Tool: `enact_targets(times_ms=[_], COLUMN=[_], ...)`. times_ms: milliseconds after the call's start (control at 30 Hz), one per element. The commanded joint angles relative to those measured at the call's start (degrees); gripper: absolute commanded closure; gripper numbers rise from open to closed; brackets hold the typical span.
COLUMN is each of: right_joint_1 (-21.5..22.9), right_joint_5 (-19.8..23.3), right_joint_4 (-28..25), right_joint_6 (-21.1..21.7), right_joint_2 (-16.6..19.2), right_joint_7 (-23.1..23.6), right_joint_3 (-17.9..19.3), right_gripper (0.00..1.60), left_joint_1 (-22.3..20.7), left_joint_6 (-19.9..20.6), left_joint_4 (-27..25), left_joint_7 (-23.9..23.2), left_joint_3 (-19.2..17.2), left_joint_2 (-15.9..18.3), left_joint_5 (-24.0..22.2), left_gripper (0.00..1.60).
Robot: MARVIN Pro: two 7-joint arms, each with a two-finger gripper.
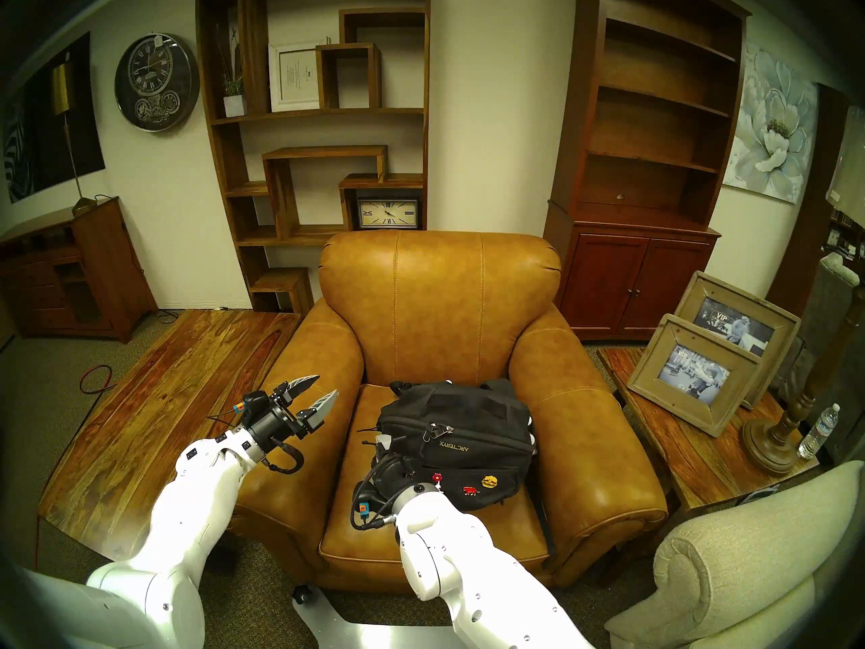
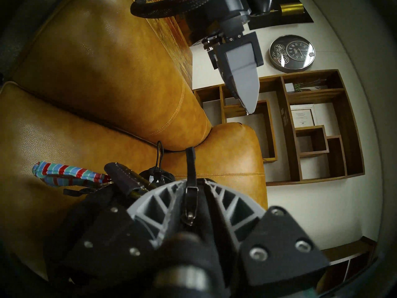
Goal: Close a bag with a zipper
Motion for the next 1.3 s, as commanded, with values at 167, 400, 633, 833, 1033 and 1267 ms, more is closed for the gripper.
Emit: enact_targets(times_ms=[167,400,633,833,1033,1267], right_joint_1=[-4.7,-7.4,-7.1,-6.8,-6.6,-6.5], right_joint_5=[0.3,0.5,0.6,0.6,0.6,0.7], right_joint_4=[-5.6,-6.0,-5.8,-5.4,-5.2,-5.1], right_joint_6=[-1.3,-2.4,-3.4,-3.8,-4.0,-4.3], right_joint_2=[3.6,5.4,5.6,5.2,5.0,5.0], right_joint_7=[-5.7,-10.4,-11.3,-11.5,-11.6,-11.7], right_joint_3=[0.6,1.2,1.4,1.4,1.5,1.6], right_gripper=[1.60,1.60,1.60,1.60,1.60,1.60], left_joint_1=[-0.5,-1.5,-4.8,-7.3,-10.4,-13.5], left_joint_6=[1.4,1.8,-0.2,-2.4,-2.9,-4.4], left_joint_4=[-1.4,-0.2,3.8,6.1,8.9,14.1], left_joint_7=[-3.1,-6.0,-11.4,-14.0,-15.2,-15.4], left_joint_3=[1.1,3.7,8.4,10.8,13.0,14.4], left_joint_2=[-0.4,-0.3,0.3,-0.3,-1.2,-2.4], left_joint_5=[-0.5,0.8,3.9,5.9,7.8,9.3], left_gripper=[0.00,0.00,0.00,0.00,0.00,0.00])
